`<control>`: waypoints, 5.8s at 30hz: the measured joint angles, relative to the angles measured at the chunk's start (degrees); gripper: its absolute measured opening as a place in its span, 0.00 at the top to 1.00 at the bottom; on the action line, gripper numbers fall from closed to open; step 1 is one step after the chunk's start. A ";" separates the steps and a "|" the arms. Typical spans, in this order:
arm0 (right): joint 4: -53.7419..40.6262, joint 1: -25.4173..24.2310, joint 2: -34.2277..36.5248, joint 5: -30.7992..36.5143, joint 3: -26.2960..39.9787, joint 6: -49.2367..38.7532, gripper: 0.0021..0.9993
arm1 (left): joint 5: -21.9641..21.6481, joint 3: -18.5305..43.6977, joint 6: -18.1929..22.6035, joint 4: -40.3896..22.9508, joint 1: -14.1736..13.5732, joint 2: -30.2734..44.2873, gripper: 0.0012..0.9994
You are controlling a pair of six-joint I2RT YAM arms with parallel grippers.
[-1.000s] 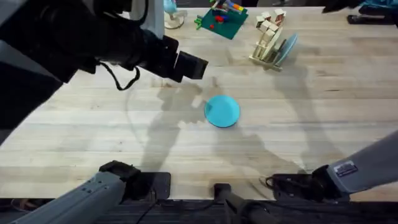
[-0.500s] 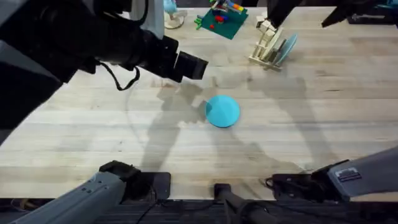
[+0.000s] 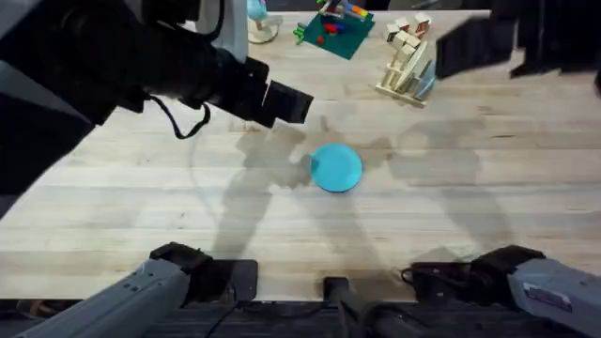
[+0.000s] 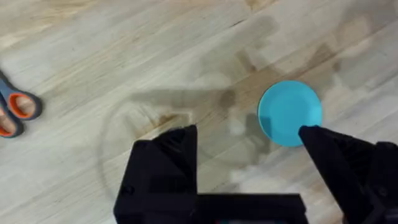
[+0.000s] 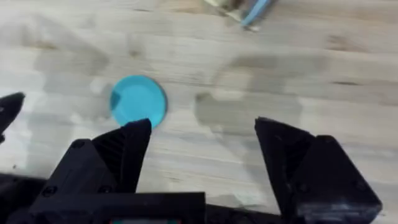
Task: Pick up the plates from the table one by one and place each into a slot on the dish rack.
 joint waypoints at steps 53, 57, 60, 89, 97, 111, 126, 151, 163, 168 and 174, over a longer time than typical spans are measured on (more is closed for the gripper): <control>5.67 0.00 -10.38 -9.84 -20.59 -2.73 0.00 | 44.18 -9.75 12.28 3.83 6.84 19.71 0.96; 5.63 0.00 -10.38 -9.85 -20.59 -2.73 0.00 | 45.47 -9.75 16.09 4.54 6.84 24.64 0.96; 5.63 0.00 -10.38 -9.85 -20.59 -2.73 0.00 | 46.07 -9.76 17.82 6.15 6.84 27.55 0.96; 5.63 0.00 -10.38 -9.85 -20.59 -2.73 0.00 | 46.62 -9.77 21.92 12.36 5.38 39.57 0.96; 5.63 0.00 -10.38 -9.84 -20.59 -2.73 0.00 | 46.58 -9.77 21.90 13.34 5.38 39.86 0.96; 5.63 0.00 -10.38 -9.85 -20.59 -2.73 0.00 | 46.67 -9.77 21.82 15.69 5.38 42.52 0.96; 5.17 0.00 -10.37 -9.85 -20.59 -2.69 0.00 | 51.10 -9.57 20.55 16.42 5.44 46.22 0.96; 30.15 0.00 -10.38 -21.68 -46.32 13.93 0.00 | 50.93 -9.57 20.11 16.66 5.42 46.23 0.96; 38.16 0.00 -10.38 -25.74 -52.56 17.31 0.00 | 50.82 -9.51 19.94 17.69 4.31 46.24 0.96; 42.32 0.00 -10.38 -26.67 -54.97 19.73 0.00 | 50.81 -9.51 19.91 17.71 4.31 46.22 0.96; 48.30 0.00 -10.38 -29.42 -59.85 23.00 0.00 | 50.81 -9.51 19.91 17.71 4.31 46.22 0.96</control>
